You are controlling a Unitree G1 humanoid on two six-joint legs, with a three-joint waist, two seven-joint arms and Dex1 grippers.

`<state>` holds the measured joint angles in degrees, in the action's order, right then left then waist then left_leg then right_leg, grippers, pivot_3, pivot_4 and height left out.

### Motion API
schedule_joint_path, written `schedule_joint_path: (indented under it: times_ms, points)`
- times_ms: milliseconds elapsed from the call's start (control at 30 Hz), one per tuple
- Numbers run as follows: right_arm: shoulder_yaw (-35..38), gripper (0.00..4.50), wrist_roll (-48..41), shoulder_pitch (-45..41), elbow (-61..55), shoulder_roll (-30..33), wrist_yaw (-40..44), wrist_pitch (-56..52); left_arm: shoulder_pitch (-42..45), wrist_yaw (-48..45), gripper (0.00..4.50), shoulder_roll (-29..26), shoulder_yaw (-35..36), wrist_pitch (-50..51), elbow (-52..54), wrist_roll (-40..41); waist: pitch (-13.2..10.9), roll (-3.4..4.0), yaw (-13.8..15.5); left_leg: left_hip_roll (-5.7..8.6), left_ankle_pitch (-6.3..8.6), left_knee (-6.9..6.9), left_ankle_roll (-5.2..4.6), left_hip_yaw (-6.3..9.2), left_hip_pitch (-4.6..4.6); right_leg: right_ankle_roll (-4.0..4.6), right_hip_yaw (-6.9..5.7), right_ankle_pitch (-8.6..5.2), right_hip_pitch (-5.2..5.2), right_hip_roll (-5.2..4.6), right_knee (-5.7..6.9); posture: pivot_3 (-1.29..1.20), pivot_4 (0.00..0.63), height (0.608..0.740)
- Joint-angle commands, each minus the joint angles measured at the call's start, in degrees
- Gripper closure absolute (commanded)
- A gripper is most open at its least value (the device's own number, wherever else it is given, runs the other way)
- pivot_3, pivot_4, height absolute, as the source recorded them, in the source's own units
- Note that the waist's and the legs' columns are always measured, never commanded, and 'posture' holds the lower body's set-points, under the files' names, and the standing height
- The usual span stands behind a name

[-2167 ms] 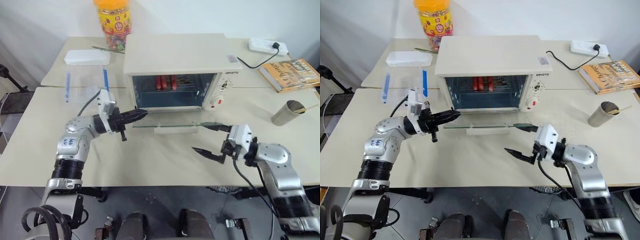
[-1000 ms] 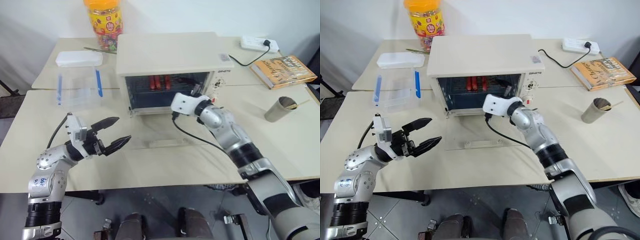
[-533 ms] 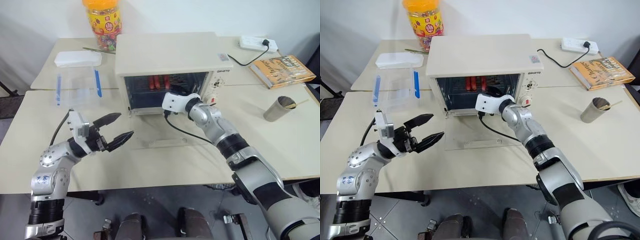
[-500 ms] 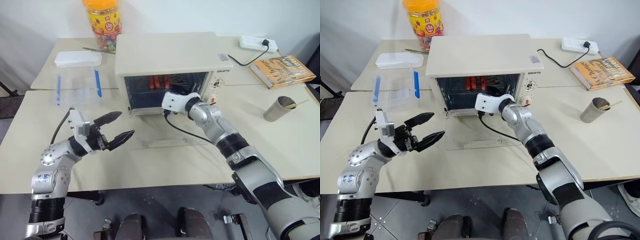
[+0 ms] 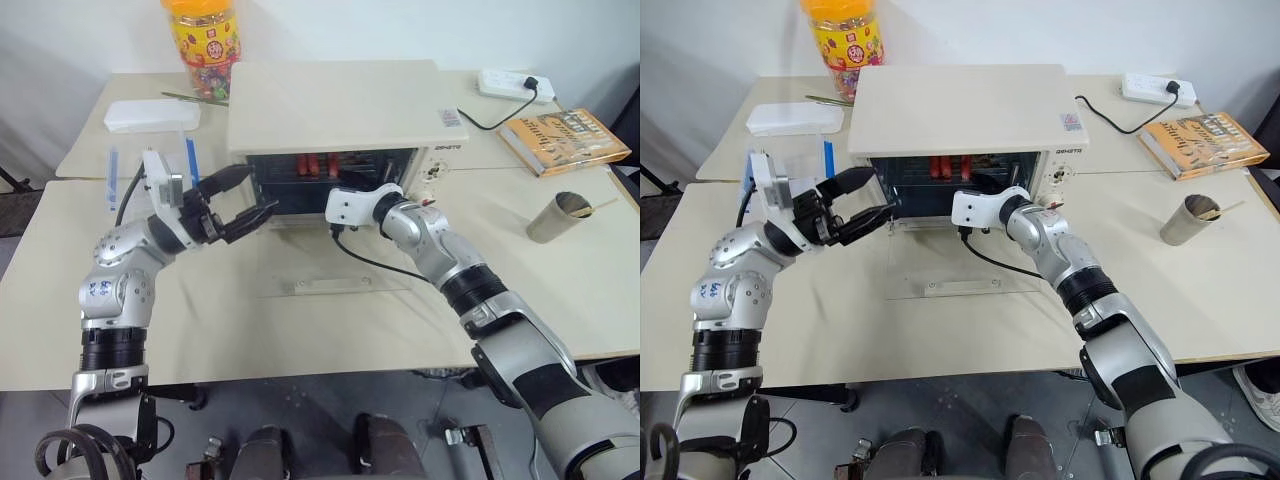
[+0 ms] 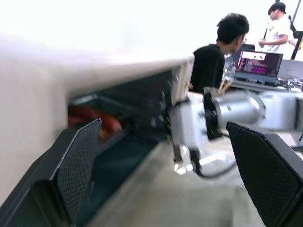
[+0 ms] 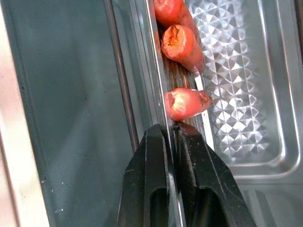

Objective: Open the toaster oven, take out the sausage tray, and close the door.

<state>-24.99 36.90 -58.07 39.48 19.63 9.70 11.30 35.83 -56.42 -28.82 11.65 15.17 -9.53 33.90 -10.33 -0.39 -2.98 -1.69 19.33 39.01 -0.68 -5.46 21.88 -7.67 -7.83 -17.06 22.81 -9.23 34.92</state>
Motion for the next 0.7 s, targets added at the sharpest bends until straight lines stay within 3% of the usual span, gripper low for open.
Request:
schedule_joint_path:
  times_ms: [33,400,700]
  points:
    - [1.8,4.44,-1.7,-0.3,-6.9,0.7,0.6,2.1,3.5,-0.1,0.00,0.1,0.6,-1.2,-3.5,-0.4,0.0,0.00,-0.1,0.00,0.00,-0.01,0.00,0.00,0.00,0.00,-0.02,0.00,0.00,0.00,0.00,0.00,0.150,0.740]
    - [3.0,4.44,-3.7,6.9,-20.9,3.5,10.0,0.4,6.6,-1.6,0.00,0.8,0.2,-2.0,-8.1,-1.1,0.0,0.00,-0.3,0.00,0.00,0.10,0.00,0.06,0.18,0.00,-0.10,0.00,0.11,0.01,0.00,0.00,0.150,0.740]
    - [5.5,4.44,-1.9,28.1,-48.0,7.8,17.1,-7.5,5.0,-4.0,0.00,-0.1,-0.2,-2.3,-10.7,-2.4,0.0,-0.01,0.4,0.02,0.00,0.13,0.00,0.06,0.19,0.00,-0.09,0.00,0.12,0.01,0.03,0.00,0.150,0.740]
